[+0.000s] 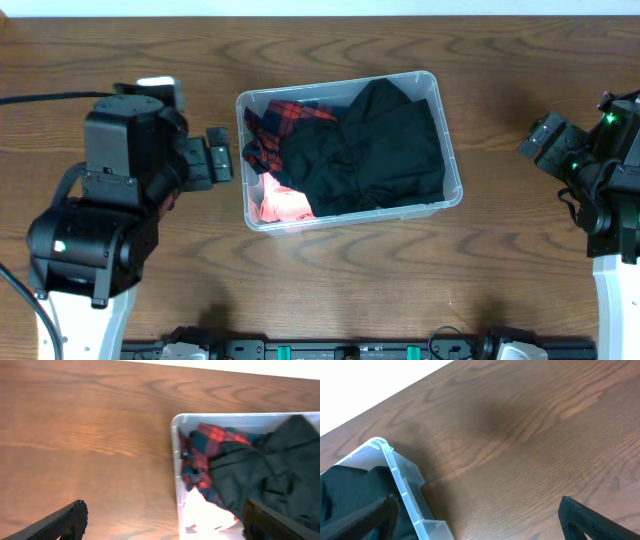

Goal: Pack container

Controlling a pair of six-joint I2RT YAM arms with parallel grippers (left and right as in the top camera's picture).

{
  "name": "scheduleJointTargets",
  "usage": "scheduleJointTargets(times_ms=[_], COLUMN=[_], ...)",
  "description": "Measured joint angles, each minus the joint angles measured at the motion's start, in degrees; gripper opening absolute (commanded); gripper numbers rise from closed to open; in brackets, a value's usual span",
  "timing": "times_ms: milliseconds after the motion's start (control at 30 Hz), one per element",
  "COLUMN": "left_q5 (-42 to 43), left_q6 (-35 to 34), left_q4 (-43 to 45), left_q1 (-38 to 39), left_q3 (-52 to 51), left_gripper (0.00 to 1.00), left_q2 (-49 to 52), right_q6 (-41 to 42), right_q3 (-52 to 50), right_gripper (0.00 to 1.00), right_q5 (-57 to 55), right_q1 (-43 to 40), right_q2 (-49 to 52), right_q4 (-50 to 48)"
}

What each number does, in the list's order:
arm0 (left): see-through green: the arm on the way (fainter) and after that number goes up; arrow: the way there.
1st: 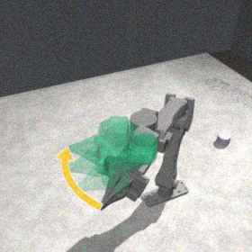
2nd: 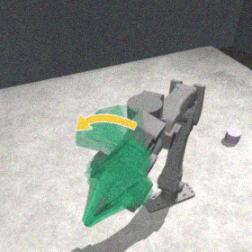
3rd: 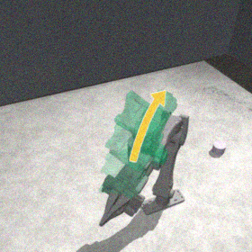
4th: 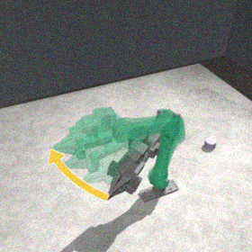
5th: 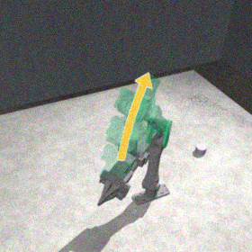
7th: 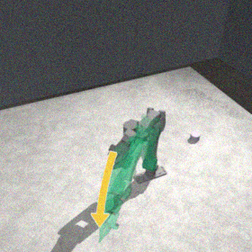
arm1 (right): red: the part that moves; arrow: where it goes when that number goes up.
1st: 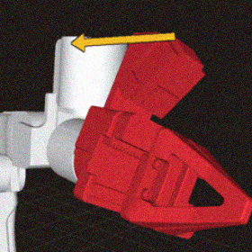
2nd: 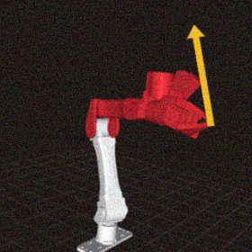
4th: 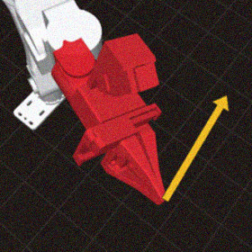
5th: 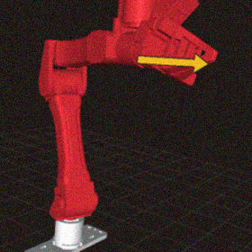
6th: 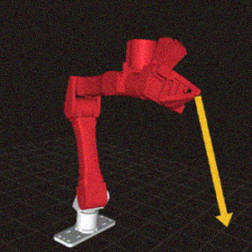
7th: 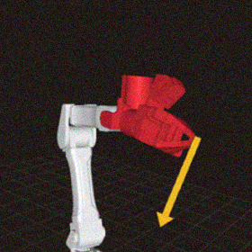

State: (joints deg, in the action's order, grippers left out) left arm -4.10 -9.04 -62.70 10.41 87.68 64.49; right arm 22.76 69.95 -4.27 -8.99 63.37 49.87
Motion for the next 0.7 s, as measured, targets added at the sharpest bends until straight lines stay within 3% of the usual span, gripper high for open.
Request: scheduleJointTargets(times_ms=[700], left_q5=[-0.66], left_q6=[0.00], left_q4=[-1.36], left_q1=[-1.42], left_q3=[0.00], left_gripper=[0.98], left_q2=[1.40], right_q6=[0.00], right_q3=[0.00], right_gripper=[0.99], right_q5=[0.02], right_q1=[0.00], right_q2=[0.00], right_q4=[0.00])
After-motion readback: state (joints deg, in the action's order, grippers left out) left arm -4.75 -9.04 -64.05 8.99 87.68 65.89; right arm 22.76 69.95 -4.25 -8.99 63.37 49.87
